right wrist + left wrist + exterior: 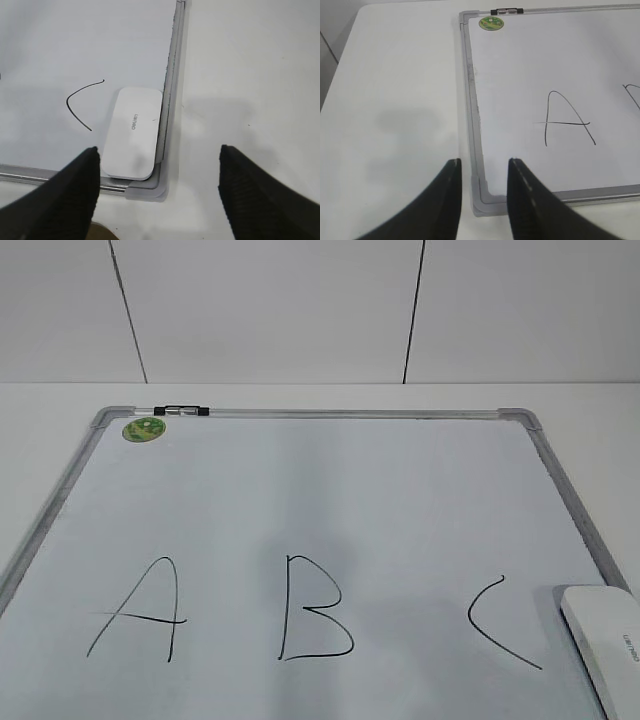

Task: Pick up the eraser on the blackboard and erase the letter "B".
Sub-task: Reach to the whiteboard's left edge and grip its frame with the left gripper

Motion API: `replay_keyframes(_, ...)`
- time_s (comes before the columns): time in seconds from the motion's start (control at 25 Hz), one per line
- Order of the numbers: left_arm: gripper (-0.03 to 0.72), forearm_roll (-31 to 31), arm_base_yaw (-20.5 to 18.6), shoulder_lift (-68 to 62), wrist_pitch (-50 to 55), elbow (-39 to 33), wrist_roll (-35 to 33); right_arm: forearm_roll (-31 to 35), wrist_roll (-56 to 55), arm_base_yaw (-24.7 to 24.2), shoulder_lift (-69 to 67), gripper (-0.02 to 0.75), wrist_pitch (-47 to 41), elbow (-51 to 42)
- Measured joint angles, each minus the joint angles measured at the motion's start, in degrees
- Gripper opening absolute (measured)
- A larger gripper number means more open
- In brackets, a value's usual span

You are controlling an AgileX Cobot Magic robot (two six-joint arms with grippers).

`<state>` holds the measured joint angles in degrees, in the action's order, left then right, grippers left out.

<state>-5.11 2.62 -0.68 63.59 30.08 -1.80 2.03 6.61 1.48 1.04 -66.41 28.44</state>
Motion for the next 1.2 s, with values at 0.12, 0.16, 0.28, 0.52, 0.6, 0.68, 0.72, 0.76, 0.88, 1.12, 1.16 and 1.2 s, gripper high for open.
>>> replay_keyframes(0.12,0.235,0.00,0.00,0.00,0.00,0.00,0.00,0.00,0.00,0.00,0.00,0.572,0.00,0.00)
replay_keyframes(0.16,0.235,0.00,0.00,0.00,0.00,0.00,0.00,0.00,0.00,0.00,0.00,0.572,0.00,0.00)
replay_keyframes(0.28,0.235,0.00,0.00,0.00,0.00,0.00,0.00,0.00,0.00,0.00,0.00,0.572,0.00,0.00)
replay_keyframes(0.52,0.235,0.00,0.00,0.00,0.00,0.00,0.00,0.00,0.00,0.00,0.00,0.572,0.00,0.00)
replay_keyframes(0.6,0.235,0.00,0.00,0.00,0.00,0.00,0.00,0.00,0.00,0.00,0.00,0.572,0.14,0.00)
replay_keyframes(0.68,0.235,0.00,0.00,0.00,0.00,0.00,0.00,-0.09,0.00,0.00,0.00,0.572,0.27,0.00)
replay_keyframes(0.72,0.235,0.00,0.00,0.00,0.00,0.00,0.00,-0.09,0.00,0.00,0.00,0.572,0.38,0.00)
replay_keyframes(0.76,0.235,0.00,0.00,0.00,0.00,0.00,0.00,-0.09,0.00,0.00,0.00,0.572,0.47,0.00)
replay_keyframes(0.88,0.235,-0.48,0.00,0.00,0.00,0.00,0.00,-0.22,0.00,0.00,0.00,0.572,0.60,0.24)
replay_keyframes(1.12,0.235,-2.18,0.00,0.00,-0.09,0.00,0.00,0.67,-0.89,0.00,-0.17,0.572,-2.28,2.67)
replay_keyframes(1.16,0.236,-2.70,0.00,0.00,-0.09,0.00,0.00,0.90,-1.32,0.00,-0.74,0.572,-3.14,3.10)
replay_keyframes(1.2,0.236,-3.03,0.00,0.00,-0.13,0.00,0.00,1.40,-1.57,0.00,-1.98,0.572,-3.88,3.43)
